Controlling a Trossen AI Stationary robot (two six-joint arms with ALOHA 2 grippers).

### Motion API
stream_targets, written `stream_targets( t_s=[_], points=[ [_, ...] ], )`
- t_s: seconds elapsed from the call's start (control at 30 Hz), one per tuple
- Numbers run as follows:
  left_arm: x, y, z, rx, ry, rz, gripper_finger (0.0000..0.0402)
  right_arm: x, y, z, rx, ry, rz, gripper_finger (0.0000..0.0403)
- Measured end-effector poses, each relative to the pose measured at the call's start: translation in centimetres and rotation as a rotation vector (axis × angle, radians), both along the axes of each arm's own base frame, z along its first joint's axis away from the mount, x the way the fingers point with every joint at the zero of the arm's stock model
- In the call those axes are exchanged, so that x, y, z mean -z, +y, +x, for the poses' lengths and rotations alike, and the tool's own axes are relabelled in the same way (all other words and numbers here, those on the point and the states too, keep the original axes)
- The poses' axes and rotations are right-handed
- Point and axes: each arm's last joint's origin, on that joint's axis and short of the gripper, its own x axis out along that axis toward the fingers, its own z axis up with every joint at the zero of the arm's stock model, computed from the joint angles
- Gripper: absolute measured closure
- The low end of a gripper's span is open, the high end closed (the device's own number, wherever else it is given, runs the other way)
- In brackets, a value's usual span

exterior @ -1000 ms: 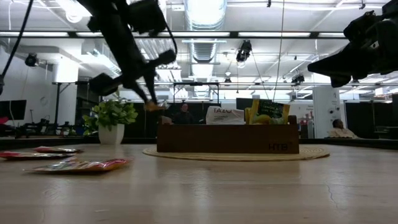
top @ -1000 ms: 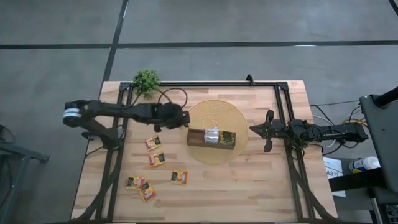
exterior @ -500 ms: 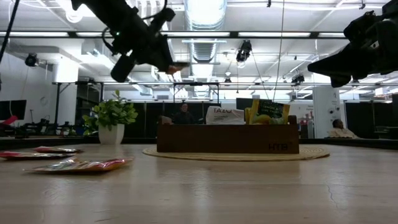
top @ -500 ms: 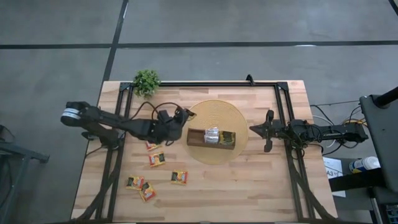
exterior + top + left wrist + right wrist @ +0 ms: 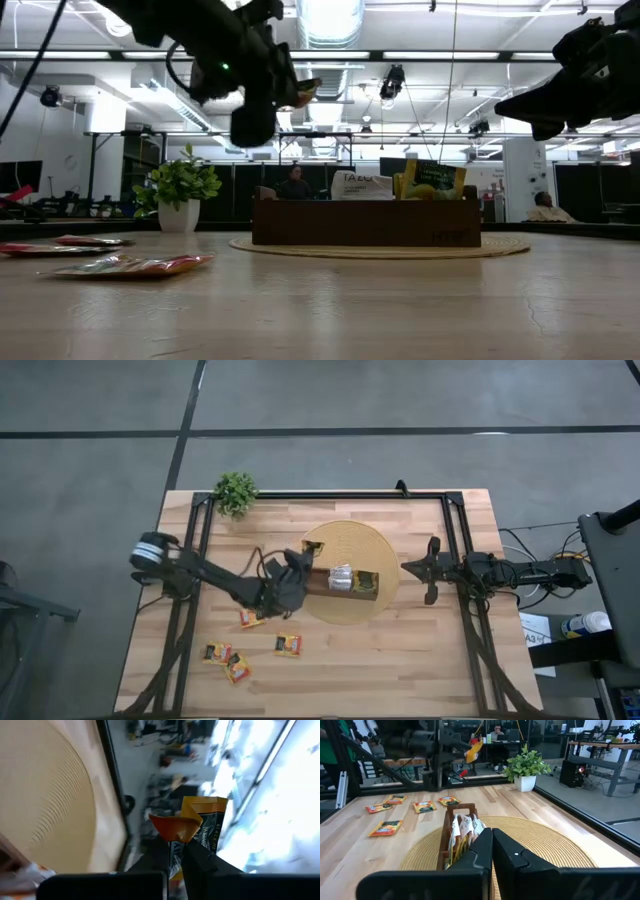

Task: Pick & Place Tea
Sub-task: Put the orange tea bag into the left section of the wooden organizer

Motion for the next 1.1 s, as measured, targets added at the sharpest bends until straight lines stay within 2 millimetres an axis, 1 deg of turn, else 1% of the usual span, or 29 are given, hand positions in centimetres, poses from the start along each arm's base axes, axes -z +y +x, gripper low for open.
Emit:
stream_targets(
  t_s=[0.07,0.2,0.37,0.47,0.57,0.7,0.9,1.1],
  points=[
    [1.2,-0.8,0.7,-0.042,-0.057,0.005,0.038,0.0,0.0,0.0,0.0,0.0,0.0,0.0394],
    [3.4,-2.1,1.9,-0.108,-0.099,0.02,0.038,0.0,0.0,0.0,0.0,0.0,0.0,0.0394],
    [5.0,-3.1,3.3,-0.145,-0.118,0.026,0.038,0.0,0.0,0.0,0.0,0.0,0.0,0.0394],
    [5.3,-3.2,3.9,-0.168,-0.13,0.027,0.038,0.0,0.0,0.0,0.0,0.0,0.0,0.0394],
    [5.6,-3.0,4.3,-0.193,-0.127,0.035,0.038,0.0,0.0,0.0,0.0,0.0,0.0,0.0394],
    [5.2,-2.8,4.7,-0.203,-0.128,0.036,0.038,0.0,0.0,0.0,0.0,0.0,0.0,0.0394],
    [4.8,-2.9,4.7,-0.191,-0.06,0.066,0.038,0.0,0.0,0.0,0.0,0.0,0.0,0.0394],
    [5.3,-3.6,4.4,-0.163,-0.013,0.081,0.038,0.0,0.0,0.0,0.0,0.0,0.0,0.0394]
  ],
)
